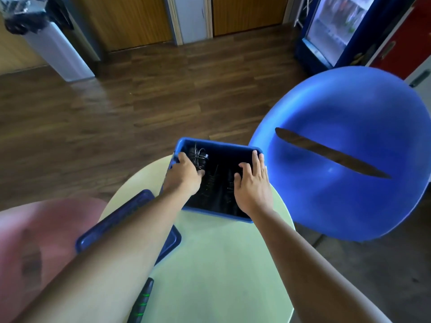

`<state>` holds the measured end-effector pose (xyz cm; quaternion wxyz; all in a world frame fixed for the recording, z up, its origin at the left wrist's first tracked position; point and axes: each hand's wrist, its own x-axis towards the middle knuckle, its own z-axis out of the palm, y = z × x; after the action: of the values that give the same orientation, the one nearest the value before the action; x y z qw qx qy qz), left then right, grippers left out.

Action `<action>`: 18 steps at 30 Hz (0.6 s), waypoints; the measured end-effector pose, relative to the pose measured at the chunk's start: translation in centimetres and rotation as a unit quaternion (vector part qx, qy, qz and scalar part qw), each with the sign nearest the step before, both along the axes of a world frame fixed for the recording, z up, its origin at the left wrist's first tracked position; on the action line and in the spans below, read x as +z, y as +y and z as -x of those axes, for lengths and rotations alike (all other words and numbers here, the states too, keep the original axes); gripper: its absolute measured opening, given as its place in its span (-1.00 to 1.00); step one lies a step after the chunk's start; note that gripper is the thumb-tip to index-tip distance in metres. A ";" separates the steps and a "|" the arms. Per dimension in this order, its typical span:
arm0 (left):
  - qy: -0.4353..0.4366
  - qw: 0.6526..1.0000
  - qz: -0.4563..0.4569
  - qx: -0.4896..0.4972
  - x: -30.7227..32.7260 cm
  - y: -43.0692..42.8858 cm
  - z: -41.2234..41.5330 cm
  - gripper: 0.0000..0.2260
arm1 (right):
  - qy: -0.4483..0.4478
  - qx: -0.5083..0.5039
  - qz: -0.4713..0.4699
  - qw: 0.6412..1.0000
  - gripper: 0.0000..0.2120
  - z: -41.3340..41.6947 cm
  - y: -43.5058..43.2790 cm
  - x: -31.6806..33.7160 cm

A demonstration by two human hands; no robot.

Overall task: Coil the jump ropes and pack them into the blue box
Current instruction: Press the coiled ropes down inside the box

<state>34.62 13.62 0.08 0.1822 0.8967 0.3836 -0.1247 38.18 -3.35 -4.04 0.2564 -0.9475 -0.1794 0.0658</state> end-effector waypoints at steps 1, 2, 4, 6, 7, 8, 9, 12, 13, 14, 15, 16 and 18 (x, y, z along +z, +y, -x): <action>0.007 1.000 -0.009 -0.008 -0.1 -0.3 -0.1 -0.41 | -0.006 -0.006 -0.008 1.000 -0.66 0.0 0.1 -0.1; 0.015 1.000 -0.014 -0.015 -0.2 -0.4 -0.2 -0.45 | -0.010 -0.012 -0.016 1.000 -0.67 0.0 0.1 -0.2; 0.030 0.999 -0.019 -0.030 -0.3 -0.7 -0.4 -0.55 | -0.013 -0.021 -0.026 0.999 -0.68 0.0 0.1 -0.4; 0.051 0.997 -0.028 -0.050 -0.5 -0.7 -0.5 -0.60 | -0.013 -0.026 -0.033 0.999 -0.69 0.0 0.0 -0.5; 0.064 0.995 -0.038 -0.063 -0.7 -0.7 -0.5 -0.58 | -0.014 -0.027 -0.035 0.999 -0.69 0.0 0.0 -0.5; 0.076 0.993 -0.052 -0.075 -0.9 -0.7 -0.4 -0.54 | -0.015 -0.027 -0.035 0.999 -0.69 0.1 0.0 -0.5; 0.085 0.990 -0.069 -0.088 -1.1 -0.7 -0.3 -0.50 | -0.016 -0.027 -0.035 0.999 -0.69 0.1 0.0 -0.6; 0.085 0.985 -0.098 -0.116 -1.4 -0.5 0.1 -0.48 | -0.019 -0.027 -0.034 0.999 -0.69 0.0 0.1 -0.6; 0.080 0.984 -0.100 -0.124 -1.4 -0.3 0.2 -0.49 | -0.019 -0.028 -0.034 0.999 -0.69 0.0 0.1 -0.6; 0.078 0.983 -0.103 -0.133 -1.5 -0.2 0.3 -0.49 | -0.018 -0.030 -0.033 0.999 -0.69 0.0 0.1 -0.6; 0.080 0.980 -0.107 -0.144 -1.5 -0.1 0.4 -0.49 | -0.016 -0.032 -0.033 0.999 -0.69 0.0 0.1 -0.5; 0.085 0.978 -0.113 -0.155 -1.5 0.0 0.5 -0.49 | -0.015 -0.033 -0.033 0.999 -0.69 0.0 0.1 -0.5; 0.097 0.972 -0.126 -0.173 -1.4 -0.2 0.6 -0.48 | -0.014 -0.033 -0.034 0.999 -0.69 0.0 0.0 -0.4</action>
<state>33.98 13.44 -1.35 0.0057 0.9489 0.2510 -0.1915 38.15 -3.30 -4.47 0.2878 -0.9444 -0.1542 0.0379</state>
